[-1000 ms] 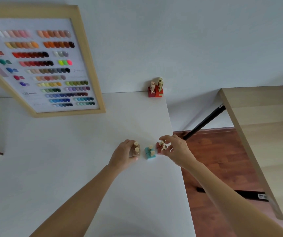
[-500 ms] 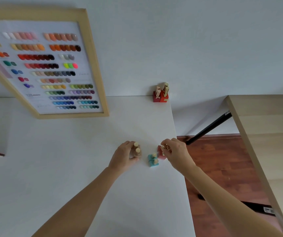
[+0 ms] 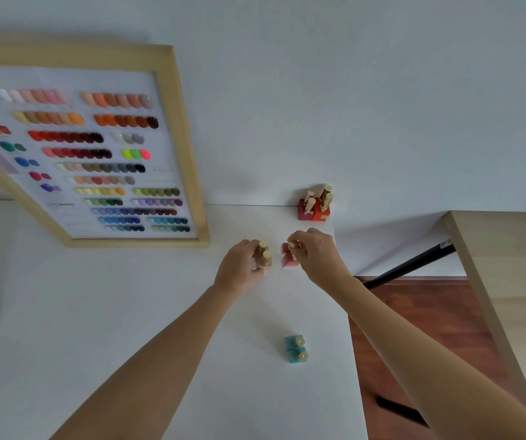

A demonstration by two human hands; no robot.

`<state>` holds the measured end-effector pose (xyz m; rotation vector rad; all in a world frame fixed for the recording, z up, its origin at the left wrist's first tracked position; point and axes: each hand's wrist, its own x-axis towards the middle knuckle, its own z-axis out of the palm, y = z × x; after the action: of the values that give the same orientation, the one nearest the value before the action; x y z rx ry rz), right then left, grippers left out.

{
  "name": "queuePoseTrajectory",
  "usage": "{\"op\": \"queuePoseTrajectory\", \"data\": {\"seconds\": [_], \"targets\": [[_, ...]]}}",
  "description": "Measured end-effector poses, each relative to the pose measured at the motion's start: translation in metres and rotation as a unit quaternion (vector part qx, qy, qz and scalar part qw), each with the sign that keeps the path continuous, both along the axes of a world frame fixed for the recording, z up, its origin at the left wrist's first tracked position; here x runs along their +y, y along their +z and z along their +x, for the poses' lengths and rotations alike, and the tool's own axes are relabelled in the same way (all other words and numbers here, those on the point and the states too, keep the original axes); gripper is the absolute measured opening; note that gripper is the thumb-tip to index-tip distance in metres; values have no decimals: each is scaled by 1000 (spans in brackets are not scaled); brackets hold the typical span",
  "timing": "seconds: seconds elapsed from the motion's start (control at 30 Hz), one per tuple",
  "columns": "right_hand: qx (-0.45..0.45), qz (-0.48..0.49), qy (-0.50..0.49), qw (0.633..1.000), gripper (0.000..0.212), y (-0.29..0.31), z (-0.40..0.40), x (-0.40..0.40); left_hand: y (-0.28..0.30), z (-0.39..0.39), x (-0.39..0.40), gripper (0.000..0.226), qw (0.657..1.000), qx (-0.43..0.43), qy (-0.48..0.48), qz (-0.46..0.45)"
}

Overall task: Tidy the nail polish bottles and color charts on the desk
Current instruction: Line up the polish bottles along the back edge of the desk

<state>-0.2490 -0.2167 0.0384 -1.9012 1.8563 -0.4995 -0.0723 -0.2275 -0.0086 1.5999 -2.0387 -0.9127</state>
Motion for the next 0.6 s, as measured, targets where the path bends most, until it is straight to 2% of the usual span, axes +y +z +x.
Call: {"op": "queuePoseTrajectory", "data": {"seconds": [0.27,0.43,0.5,0.6], "targets": [[29,-28,27,999,14,-13,2,-49,-13,-17,-57,33,1000,-15,6,-3],[-8,-54,23,998,19,-20,1,-54,-23,-20,-68,34,1000,22,19,-1],[-27,-57,18,998,29,-23,0,-50,-26,-23,-65,44,999,40,34,-3],[-73,-49,-2,996,52,-30,-5,-39,-31,-29,-54,86,997,52,61,18]]}}
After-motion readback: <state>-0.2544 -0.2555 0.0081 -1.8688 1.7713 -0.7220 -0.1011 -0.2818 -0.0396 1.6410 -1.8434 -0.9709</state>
